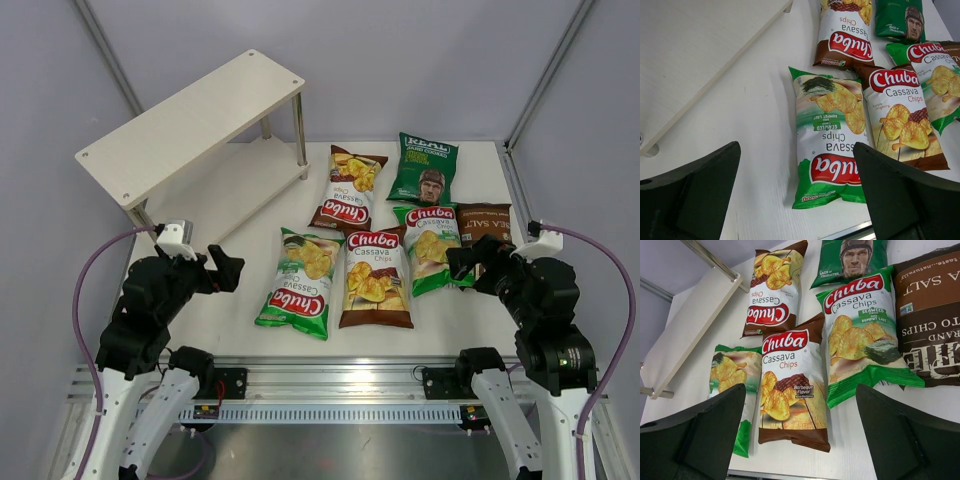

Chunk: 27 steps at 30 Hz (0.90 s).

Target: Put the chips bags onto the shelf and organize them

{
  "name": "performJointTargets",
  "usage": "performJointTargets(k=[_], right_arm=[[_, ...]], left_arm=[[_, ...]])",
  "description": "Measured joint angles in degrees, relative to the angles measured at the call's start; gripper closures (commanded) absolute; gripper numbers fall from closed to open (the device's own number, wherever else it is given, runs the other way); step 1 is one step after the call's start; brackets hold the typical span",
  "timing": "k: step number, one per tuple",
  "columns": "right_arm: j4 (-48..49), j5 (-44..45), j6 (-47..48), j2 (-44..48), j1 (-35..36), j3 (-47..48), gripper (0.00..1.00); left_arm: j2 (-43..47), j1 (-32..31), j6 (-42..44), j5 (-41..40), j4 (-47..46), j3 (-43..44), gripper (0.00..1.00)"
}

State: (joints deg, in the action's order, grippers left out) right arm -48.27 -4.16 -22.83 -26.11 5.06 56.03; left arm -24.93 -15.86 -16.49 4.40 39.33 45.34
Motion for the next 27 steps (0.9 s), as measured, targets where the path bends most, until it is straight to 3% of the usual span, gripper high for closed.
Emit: performJointTargets(k=[8, 13, 18, 27], right_arm=[[5.79, -6.64, -3.23, 0.55, 0.0, -4.33, 0.01], [17.03, -17.2, -11.32, -0.5, 0.0, -12.5, 0.0], [32.22, -26.01, -21.86, -9.11, 1.4, -20.72, 0.0], [45.57, -16.65, -28.59, -21.59, 23.96, -26.1, 0.06]], left_arm=[[-0.35, 0.0, -0.02, -0.74, 0.02, 0.0, 0.01], [-0.35, 0.0, -0.02, -0.81, 0.0, 0.0, 0.01], [-0.35, 0.0, -0.04, -0.83, 0.02, 0.0, 0.01], [-1.55, 0.0, -0.04, -0.72, 0.02, 0.0, 0.01]])
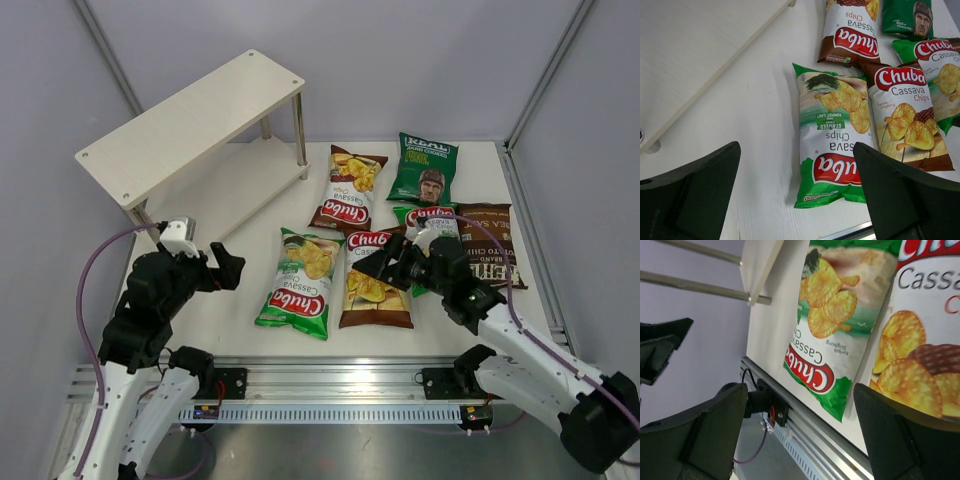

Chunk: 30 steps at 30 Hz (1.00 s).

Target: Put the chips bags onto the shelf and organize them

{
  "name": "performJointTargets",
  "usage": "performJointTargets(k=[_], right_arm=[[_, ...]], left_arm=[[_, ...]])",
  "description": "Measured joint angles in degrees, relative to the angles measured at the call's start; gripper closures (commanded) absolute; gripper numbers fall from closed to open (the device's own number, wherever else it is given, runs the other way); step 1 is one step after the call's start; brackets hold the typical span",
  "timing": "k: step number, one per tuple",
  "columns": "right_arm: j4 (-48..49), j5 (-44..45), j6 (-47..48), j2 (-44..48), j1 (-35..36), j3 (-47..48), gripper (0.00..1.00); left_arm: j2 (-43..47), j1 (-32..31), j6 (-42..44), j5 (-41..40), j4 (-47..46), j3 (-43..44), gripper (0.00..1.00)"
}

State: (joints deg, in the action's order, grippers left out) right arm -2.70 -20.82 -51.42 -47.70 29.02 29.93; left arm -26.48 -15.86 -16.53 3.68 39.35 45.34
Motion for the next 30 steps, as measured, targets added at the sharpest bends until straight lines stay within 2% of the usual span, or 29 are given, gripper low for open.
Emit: performJointTargets(k=[6, 12, 19, 25, 30], right_arm=[[5.33, 13.77, -0.98, -14.56, 16.5, 2.34, 0.09], [7.56, 25.03, -1.55, -29.73, 26.29, 8.2, 0.08], [7.63, 34.03, -3.43, -37.13, 32.5, 12.48, 0.07], [7.87, 38.58, -6.4, -38.62, 36.22, 12.24, 0.04], [11.78, 39.89, -9.51, -39.76, 37.88, 8.61, 0.04]], left_arm=[[-0.85, 0.0, 0.0, 0.0, 0.02, 0.0, 0.01], [-0.85, 0.0, 0.0, 0.09, 0.0, 0.0, 0.01], [-0.83, 0.0, 0.0, 0.5, 0.0, 0.0, 0.01], [-0.83, 0.0, 0.0, 0.85, -0.02, 0.0, 0.01], [-0.83, 0.0, 0.0, 0.87, -0.02, 0.0, 0.01]])
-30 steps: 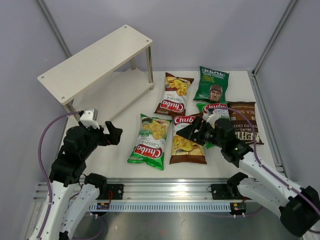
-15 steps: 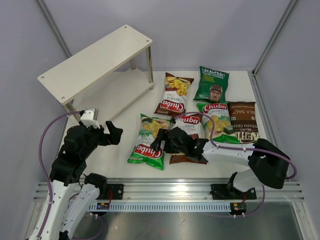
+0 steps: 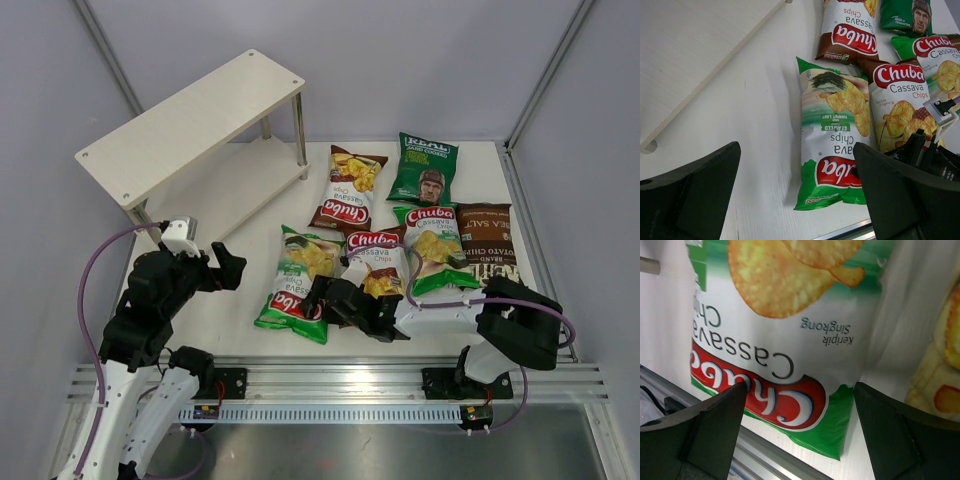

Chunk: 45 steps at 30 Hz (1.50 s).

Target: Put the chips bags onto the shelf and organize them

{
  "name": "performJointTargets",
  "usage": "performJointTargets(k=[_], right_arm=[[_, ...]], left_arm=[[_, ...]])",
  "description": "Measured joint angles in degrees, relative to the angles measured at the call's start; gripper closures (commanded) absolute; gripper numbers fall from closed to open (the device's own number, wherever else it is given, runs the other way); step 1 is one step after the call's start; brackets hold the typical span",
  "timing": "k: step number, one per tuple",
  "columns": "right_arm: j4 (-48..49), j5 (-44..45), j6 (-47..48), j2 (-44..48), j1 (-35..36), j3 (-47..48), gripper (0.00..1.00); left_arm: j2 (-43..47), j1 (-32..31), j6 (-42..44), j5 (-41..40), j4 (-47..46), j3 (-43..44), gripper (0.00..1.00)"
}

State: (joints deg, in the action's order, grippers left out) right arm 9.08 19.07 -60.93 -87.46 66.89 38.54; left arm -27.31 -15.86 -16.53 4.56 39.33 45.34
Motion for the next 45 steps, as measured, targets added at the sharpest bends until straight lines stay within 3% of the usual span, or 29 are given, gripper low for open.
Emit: performJointTargets(k=[9, 13, 15, 20, 23, 26, 30, 45], right_arm=[[-1.33, 4.02, -2.01, -0.7, 3.13, -0.39, 0.05], [2.58, 3.85, -2.54, -3.13, 3.15, -0.94, 0.24], [6.54, 3.85, -3.08, -3.23, 3.15, -2.89, 0.28], [14.51, 3.91, -3.08, -1.66, 3.15, -7.76, 0.59], [16.92, 3.76, -1.62, 0.48, 3.15, -9.33, 0.61], [17.22, 3.78, 0.72, 2.49, 3.17, -9.66, 0.7], [17.25, 3.87, 4.92, 6.08, 3.17, -9.66, 1.0], [14.21, 9.25, 17.62, 25.14, 3.19, -10.16, 1.0]], left_arm=[[-0.2, 0.0, 0.0, 0.02, -0.02, 0.0, 0.01], [-0.2, 0.0, 0.0, 0.02, -0.02, 0.0, 0.01], [-0.2, 0.0, 0.0, 0.02, -0.02, 0.0, 0.01], [-0.22, 0.0, 0.0, 0.02, -0.02, 0.0, 0.01], [-0.22, 0.0, 0.0, 0.04, -0.02, 0.0, 0.01], [-0.24, 0.0, 0.0, 0.02, 0.0, 0.0, 0.01], [-0.33, 0.0, 0.0, 0.02, -0.02, 0.0, 0.01], [-1.16, -0.04, -2.93, 4.07, -0.04, 0.0, 0.01]])
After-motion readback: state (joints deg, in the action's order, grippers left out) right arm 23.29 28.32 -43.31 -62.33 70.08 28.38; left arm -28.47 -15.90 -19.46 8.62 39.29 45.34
